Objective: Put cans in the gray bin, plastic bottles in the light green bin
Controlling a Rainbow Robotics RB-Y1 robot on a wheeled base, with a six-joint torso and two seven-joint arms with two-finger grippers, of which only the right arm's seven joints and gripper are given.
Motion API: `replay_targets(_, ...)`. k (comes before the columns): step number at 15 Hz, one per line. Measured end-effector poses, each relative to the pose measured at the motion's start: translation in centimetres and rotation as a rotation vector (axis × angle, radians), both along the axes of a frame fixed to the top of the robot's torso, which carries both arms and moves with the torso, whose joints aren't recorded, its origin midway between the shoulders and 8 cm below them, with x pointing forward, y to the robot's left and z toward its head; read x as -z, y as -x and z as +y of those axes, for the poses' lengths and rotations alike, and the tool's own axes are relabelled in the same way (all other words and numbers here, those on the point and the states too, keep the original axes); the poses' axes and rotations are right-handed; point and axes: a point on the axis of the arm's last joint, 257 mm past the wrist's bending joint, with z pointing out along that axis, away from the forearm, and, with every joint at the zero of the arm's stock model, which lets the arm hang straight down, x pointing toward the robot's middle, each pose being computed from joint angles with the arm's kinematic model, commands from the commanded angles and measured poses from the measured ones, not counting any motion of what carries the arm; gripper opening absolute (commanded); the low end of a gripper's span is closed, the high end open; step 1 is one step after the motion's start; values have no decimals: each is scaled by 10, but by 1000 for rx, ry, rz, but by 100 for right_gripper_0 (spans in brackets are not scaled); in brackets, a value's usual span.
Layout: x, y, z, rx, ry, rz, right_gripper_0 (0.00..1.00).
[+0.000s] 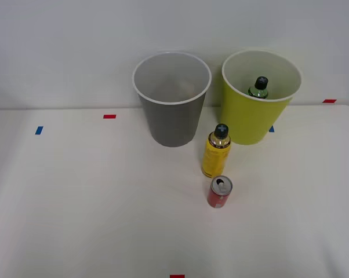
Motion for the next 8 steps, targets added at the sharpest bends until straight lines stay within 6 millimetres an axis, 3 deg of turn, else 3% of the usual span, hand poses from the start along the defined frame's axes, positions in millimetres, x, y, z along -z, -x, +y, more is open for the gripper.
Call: replay_targets(8, 0, 0, 0, 0, 0, 0, 100)
